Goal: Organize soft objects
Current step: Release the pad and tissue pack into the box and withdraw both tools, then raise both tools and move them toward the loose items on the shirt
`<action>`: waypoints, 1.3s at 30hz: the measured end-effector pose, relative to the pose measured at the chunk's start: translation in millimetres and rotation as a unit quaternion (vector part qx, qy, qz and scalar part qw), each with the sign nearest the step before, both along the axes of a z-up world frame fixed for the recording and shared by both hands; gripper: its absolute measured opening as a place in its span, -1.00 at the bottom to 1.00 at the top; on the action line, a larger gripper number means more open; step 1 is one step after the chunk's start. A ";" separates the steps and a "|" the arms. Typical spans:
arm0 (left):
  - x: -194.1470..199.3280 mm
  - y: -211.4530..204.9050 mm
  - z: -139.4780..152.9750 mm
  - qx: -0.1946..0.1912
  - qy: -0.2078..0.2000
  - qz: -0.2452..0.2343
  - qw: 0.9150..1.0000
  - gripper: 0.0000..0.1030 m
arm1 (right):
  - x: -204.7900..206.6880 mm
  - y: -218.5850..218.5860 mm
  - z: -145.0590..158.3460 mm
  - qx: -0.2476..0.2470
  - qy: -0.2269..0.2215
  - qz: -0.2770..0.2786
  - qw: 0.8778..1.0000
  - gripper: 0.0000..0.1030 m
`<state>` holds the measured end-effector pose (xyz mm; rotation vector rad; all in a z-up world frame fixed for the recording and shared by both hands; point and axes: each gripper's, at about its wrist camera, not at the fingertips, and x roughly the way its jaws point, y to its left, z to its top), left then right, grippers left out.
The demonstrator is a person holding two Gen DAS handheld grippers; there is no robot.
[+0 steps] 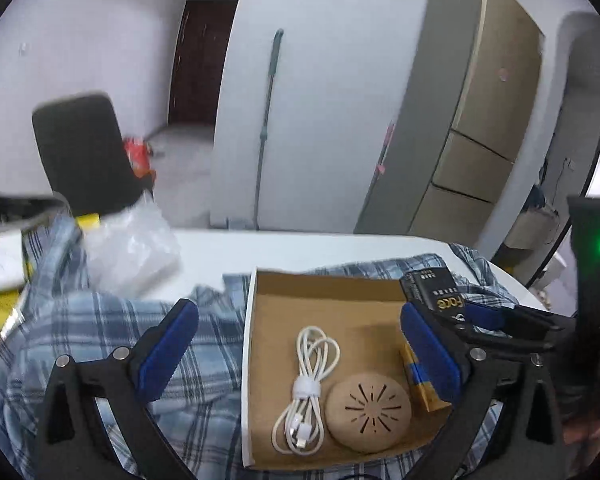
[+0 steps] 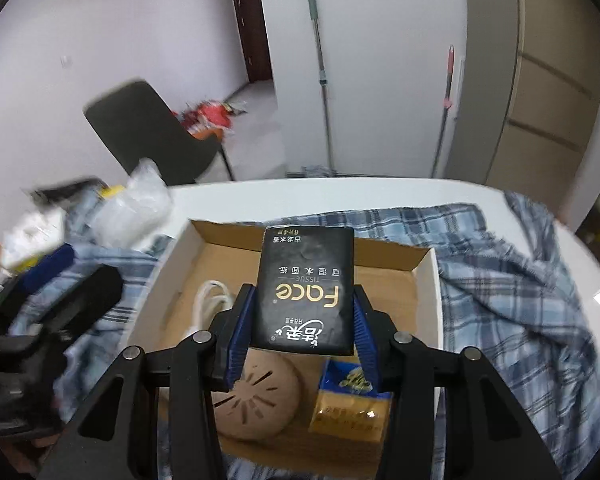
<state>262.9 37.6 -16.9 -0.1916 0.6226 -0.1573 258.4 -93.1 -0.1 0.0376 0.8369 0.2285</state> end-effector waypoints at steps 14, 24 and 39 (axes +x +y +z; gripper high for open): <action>6.8 26.3 -5.6 -0.008 0.005 0.035 0.999 0.99 | 31.7 30.9 -41.6 0.017 0.045 0.020 0.999 0.42; -10.4 20.2 19.2 0.005 -0.024 0.031 0.999 0.99 | 12.0 10.8 -15.2 0.019 0.023 0.004 1.000 0.43; -129.4 9.4 113.2 0.029 -0.123 0.015 0.992 0.99 | -87.7 -18.2 82.7 0.029 -0.098 0.019 0.995 0.43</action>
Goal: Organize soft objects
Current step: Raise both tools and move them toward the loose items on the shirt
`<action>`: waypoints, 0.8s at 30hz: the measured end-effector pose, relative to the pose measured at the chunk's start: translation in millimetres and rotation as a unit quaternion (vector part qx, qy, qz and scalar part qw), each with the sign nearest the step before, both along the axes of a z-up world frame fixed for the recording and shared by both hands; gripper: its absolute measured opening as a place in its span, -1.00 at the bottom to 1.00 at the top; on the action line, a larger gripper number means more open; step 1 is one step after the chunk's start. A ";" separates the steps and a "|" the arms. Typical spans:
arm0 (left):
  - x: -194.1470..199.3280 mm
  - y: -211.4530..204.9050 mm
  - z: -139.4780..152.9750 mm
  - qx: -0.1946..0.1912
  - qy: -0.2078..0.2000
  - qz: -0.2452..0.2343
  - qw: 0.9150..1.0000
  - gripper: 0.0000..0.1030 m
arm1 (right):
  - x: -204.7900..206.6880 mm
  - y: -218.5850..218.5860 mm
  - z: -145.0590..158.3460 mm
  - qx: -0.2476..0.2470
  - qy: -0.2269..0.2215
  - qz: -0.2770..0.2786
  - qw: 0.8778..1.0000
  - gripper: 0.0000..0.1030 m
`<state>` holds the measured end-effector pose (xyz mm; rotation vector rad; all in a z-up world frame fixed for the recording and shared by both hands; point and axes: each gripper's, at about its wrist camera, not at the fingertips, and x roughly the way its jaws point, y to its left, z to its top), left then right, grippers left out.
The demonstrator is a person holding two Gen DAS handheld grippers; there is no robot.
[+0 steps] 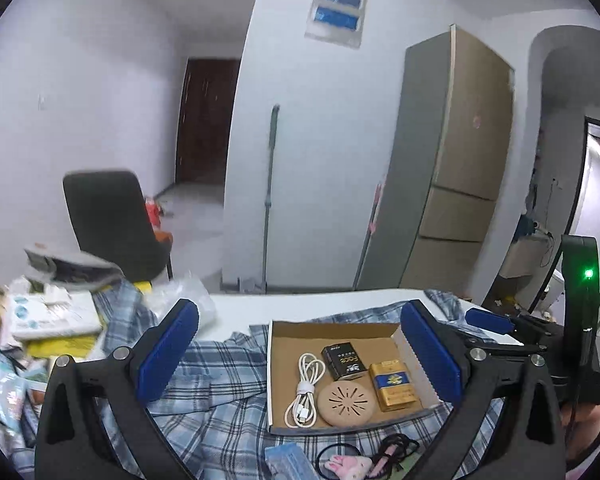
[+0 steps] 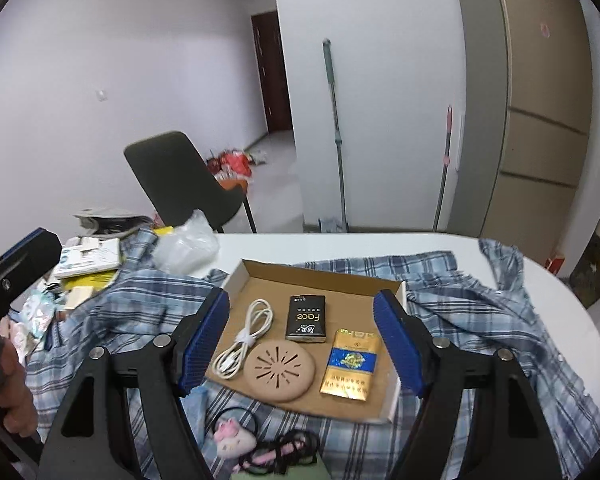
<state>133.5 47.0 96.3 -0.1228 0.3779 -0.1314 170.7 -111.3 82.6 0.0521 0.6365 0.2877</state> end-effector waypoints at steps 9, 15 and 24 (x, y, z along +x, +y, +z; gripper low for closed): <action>-67.4 -18.8 18.4 0.028 -0.053 -0.018 0.998 0.99 | -66.8 -16.5 27.1 -0.004 -0.053 0.004 0.999 0.74; -90.5 -23.4 1.2 -0.002 -0.036 -0.045 0.998 0.99 | -94.5 -28.1 17.8 0.001 -0.050 0.004 0.999 0.99; -104.7 -29.6 -52.1 0.002 0.028 -0.065 0.998 0.99 | -108.0 -32.1 -35.3 -0.014 0.011 0.014 1.000 0.99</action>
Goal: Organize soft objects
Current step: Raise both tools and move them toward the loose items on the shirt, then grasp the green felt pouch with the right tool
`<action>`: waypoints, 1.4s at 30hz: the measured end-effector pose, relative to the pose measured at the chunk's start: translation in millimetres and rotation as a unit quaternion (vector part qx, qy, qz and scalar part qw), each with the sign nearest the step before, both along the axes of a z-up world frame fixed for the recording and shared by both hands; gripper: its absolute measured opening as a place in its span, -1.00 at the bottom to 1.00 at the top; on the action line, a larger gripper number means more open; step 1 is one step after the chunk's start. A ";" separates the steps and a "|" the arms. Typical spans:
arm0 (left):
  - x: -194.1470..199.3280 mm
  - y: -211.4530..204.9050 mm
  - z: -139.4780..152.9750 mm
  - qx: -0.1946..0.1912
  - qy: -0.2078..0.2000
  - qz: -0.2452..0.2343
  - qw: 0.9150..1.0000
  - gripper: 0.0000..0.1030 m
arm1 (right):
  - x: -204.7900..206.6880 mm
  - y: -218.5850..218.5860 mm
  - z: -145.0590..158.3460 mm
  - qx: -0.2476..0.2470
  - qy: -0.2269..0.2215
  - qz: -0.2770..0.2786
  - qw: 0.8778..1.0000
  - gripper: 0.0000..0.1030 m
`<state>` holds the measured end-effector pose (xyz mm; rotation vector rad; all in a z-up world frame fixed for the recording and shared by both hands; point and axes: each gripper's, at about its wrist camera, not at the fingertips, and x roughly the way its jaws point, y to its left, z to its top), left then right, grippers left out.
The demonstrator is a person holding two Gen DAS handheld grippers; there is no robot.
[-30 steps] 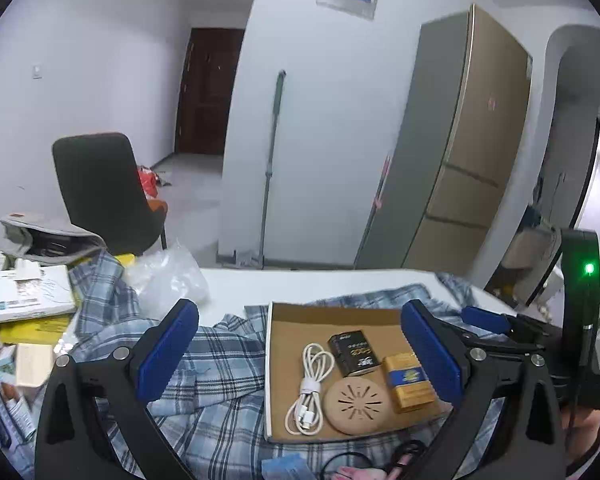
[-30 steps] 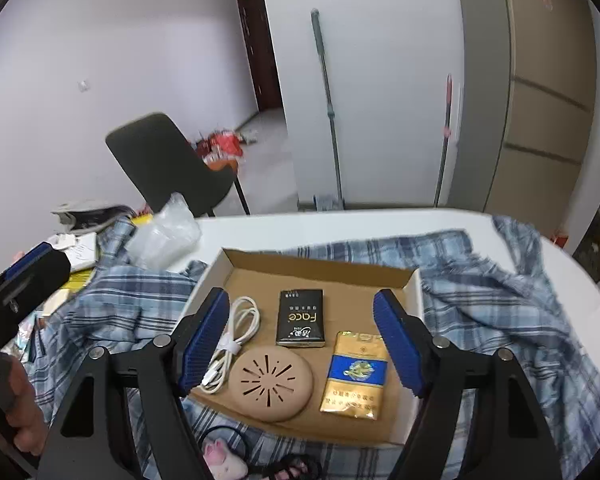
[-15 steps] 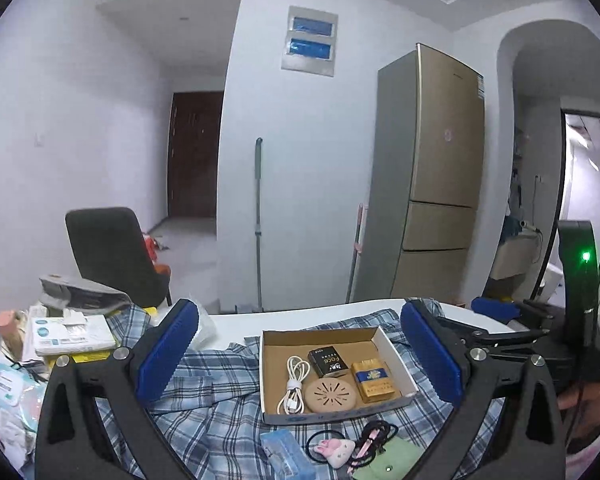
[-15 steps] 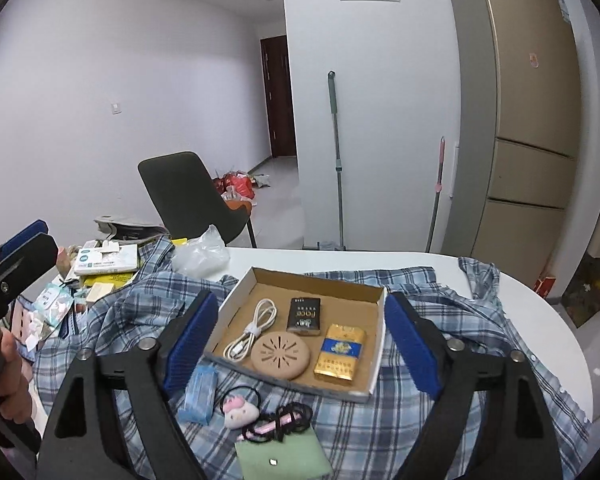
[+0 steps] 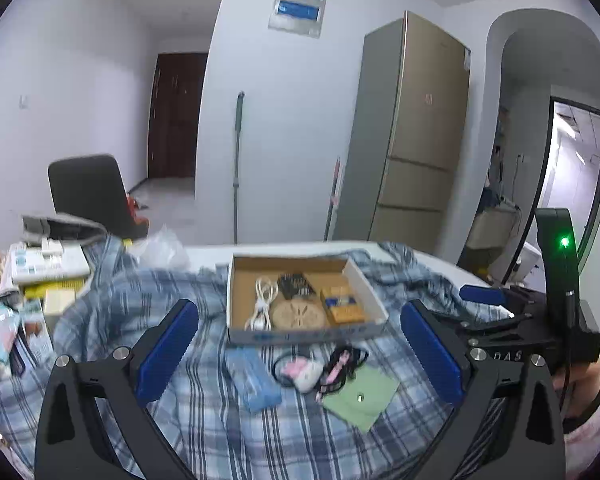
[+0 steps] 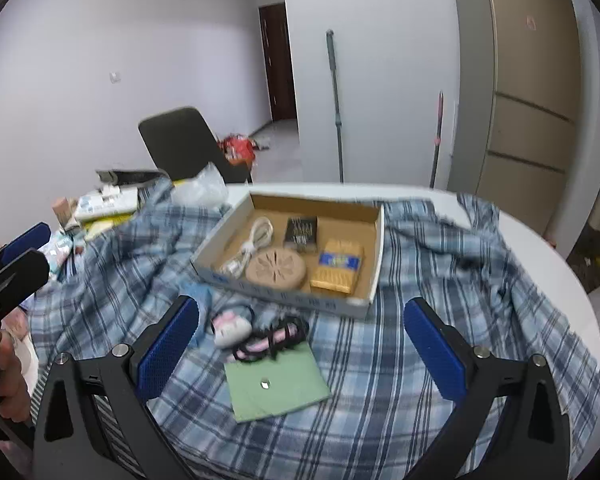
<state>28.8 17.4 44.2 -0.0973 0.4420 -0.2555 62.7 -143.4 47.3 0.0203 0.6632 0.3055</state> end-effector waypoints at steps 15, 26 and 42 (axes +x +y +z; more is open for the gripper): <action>16.8 3.6 -80.4 0.020 0.077 -0.013 0.997 0.99 | 17.9 11.8 -95.2 -0.035 0.143 0.051 0.988 0.99; 31.0 4.9 -99.1 0.008 0.120 -0.023 0.992 0.99 | 38.9 39.3 -122.0 -0.077 0.195 0.130 0.969 0.99; 35.0 7.1 -103.4 0.006 0.136 -0.012 0.991 0.99 | 54.0 53.1 -131.6 -0.110 0.211 0.158 0.958 0.99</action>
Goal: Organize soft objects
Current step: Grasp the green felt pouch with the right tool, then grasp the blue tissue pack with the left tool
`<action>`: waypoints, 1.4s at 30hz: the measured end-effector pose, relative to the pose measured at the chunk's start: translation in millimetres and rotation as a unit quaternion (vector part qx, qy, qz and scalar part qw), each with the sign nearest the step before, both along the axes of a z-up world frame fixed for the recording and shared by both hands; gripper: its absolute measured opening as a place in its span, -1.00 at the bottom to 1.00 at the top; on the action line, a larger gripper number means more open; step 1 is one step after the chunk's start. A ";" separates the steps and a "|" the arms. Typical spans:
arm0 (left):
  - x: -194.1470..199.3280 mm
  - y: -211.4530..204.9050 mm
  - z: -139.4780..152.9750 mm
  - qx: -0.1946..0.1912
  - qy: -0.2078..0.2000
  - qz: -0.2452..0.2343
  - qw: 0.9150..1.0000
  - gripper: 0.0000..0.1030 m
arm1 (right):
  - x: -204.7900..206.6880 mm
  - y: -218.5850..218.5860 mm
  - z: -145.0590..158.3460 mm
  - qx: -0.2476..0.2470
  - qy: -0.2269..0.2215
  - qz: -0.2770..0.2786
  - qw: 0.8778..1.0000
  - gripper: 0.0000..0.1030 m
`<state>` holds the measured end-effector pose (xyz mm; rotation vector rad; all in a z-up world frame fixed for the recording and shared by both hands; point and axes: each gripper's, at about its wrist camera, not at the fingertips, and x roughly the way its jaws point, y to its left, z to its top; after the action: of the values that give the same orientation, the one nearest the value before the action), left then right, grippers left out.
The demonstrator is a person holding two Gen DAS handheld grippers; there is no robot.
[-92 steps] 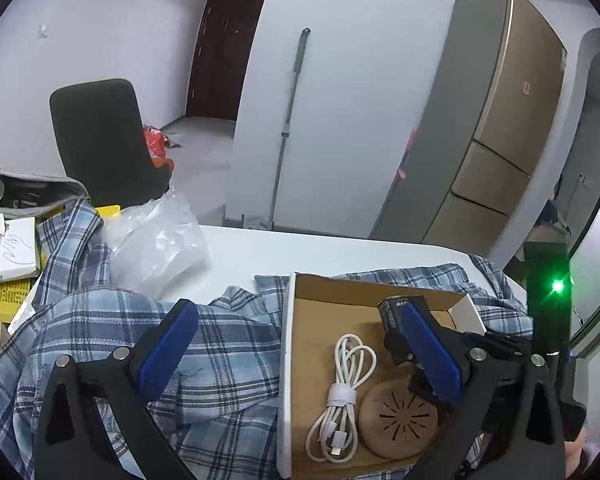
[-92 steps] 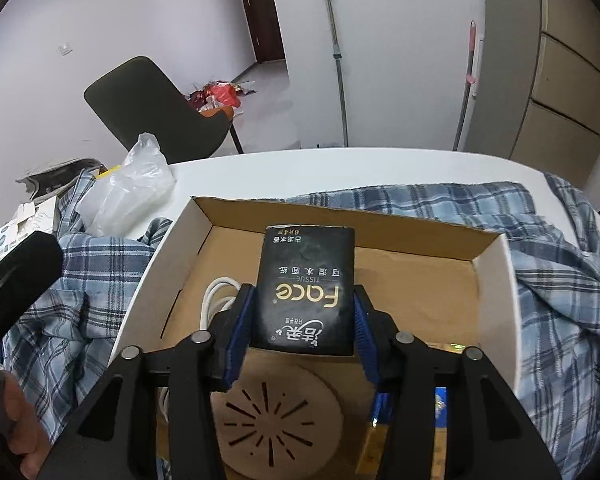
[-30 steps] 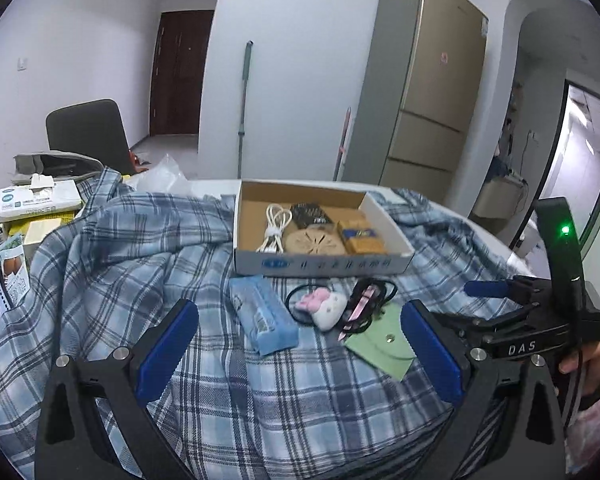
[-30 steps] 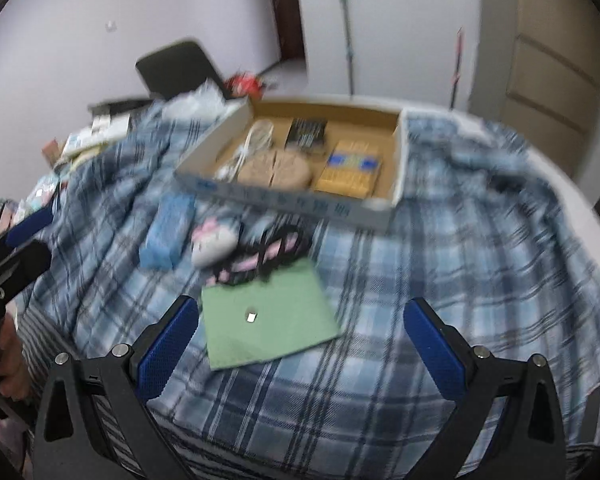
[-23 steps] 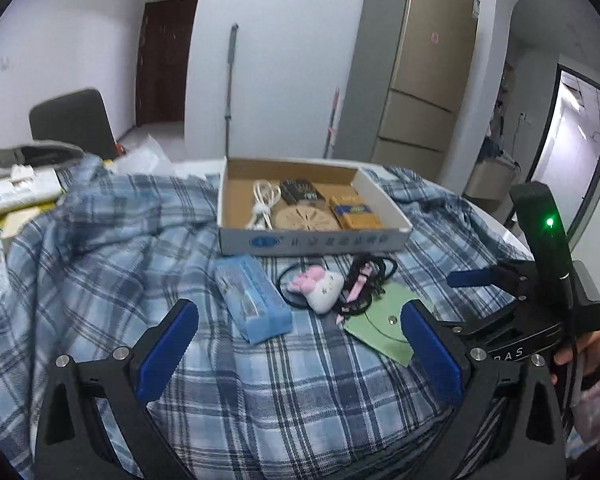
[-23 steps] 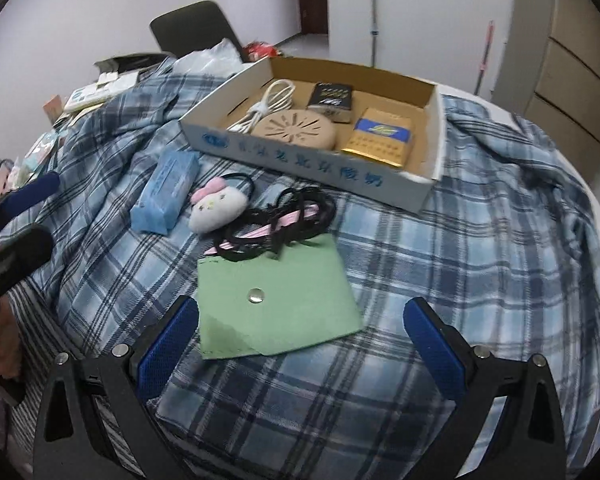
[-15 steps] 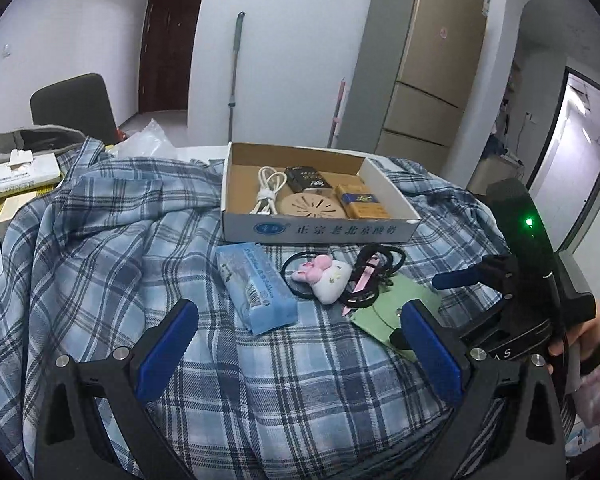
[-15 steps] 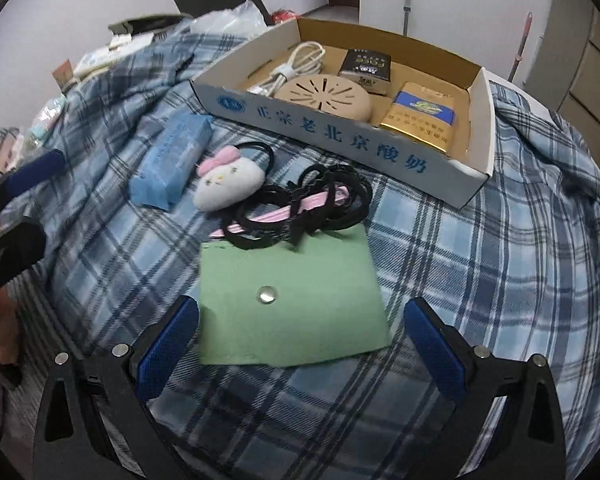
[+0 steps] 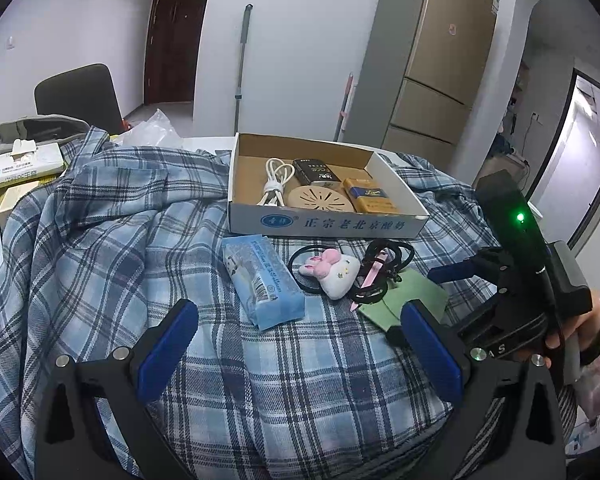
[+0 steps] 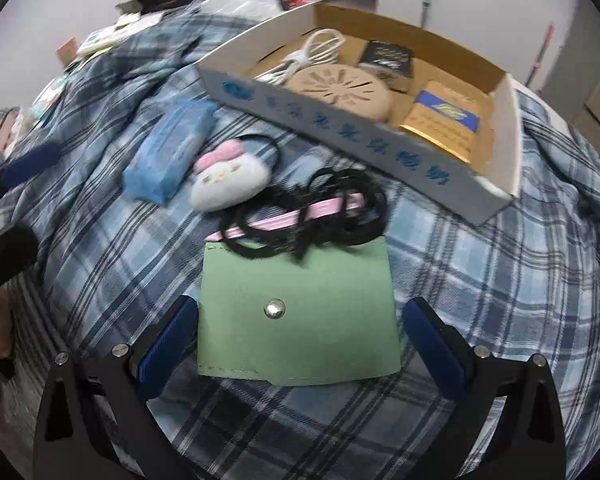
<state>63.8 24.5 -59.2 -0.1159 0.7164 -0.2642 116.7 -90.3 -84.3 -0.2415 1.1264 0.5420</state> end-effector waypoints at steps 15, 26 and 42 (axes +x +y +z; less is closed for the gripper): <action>0.6 -0.1 -0.7 -0.001 0.002 0.002 1.000 0.99 | -19.5 -5.0 5.1 0.000 -0.027 0.006 1.000 0.89; -8.1 -6.2 11.2 0.030 -0.022 0.021 0.999 0.99 | -40.2 -49.1 30.5 0.045 -0.072 -0.079 0.993 0.89; 44.6 -11.1 27.6 0.036 0.019 0.065 0.997 0.61 | -26.4 -66.3 67.3 0.096 -0.187 -0.178 0.961 0.89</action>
<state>108.4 13.4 -31.7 -0.0984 0.7531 -0.1122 90.3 -156.6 -17.0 0.0309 0.7204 0.2665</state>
